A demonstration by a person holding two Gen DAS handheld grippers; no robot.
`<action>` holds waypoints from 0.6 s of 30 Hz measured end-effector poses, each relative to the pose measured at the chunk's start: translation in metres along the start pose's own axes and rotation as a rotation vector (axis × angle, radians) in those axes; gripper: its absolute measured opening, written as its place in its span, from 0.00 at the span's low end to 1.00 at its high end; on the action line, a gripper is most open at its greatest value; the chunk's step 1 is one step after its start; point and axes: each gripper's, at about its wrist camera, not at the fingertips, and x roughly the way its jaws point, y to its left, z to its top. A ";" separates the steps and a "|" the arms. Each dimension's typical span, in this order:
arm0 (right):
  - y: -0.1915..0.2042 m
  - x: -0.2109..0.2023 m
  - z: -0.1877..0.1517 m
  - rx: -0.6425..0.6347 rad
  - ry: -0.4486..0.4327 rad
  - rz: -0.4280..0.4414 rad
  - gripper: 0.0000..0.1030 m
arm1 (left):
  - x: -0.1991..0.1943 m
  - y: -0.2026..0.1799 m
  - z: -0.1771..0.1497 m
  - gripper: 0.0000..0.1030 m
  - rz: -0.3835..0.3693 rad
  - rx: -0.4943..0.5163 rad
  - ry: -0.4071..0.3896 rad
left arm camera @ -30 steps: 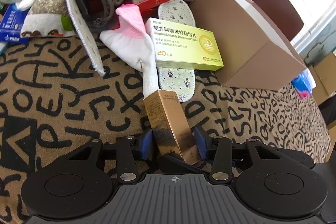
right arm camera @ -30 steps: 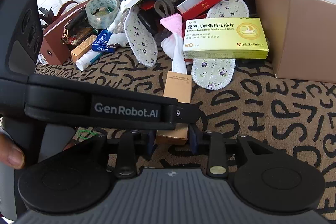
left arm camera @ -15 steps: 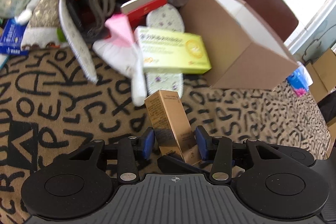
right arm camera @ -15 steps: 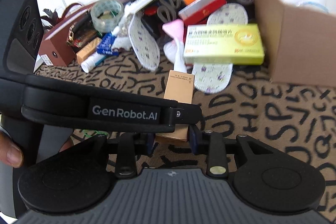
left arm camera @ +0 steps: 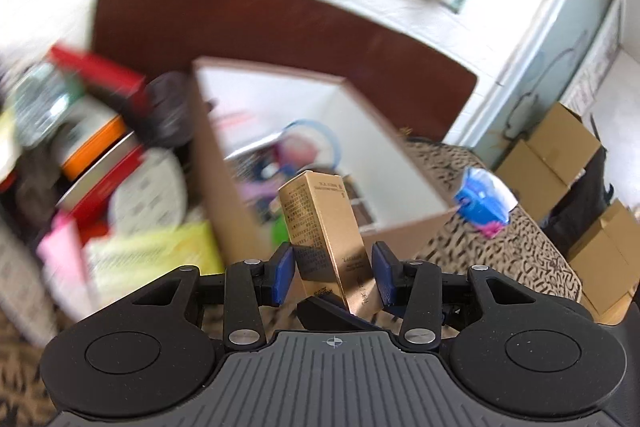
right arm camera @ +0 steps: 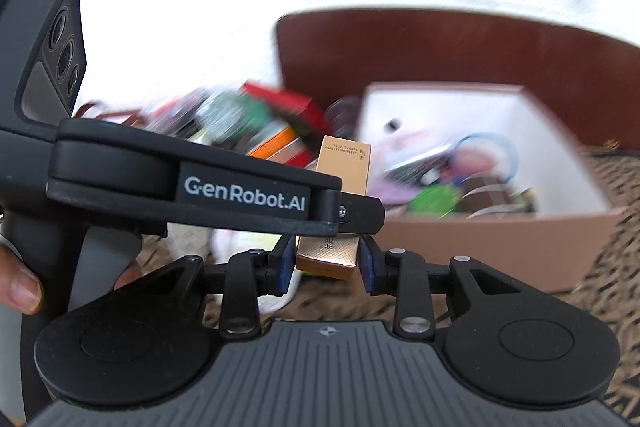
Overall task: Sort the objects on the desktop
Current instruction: 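Lift the tan box and carry it over the white-lined box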
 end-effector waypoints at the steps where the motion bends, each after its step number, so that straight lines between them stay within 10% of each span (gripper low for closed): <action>1: -0.009 0.000 0.004 0.002 -0.011 -0.019 0.37 | 0.008 -0.008 0.006 0.44 -0.009 0.008 -0.004; 18: -0.153 0.048 0.036 0.069 0.032 -0.174 0.36 | 0.168 -0.056 0.065 0.49 -0.184 -0.081 0.115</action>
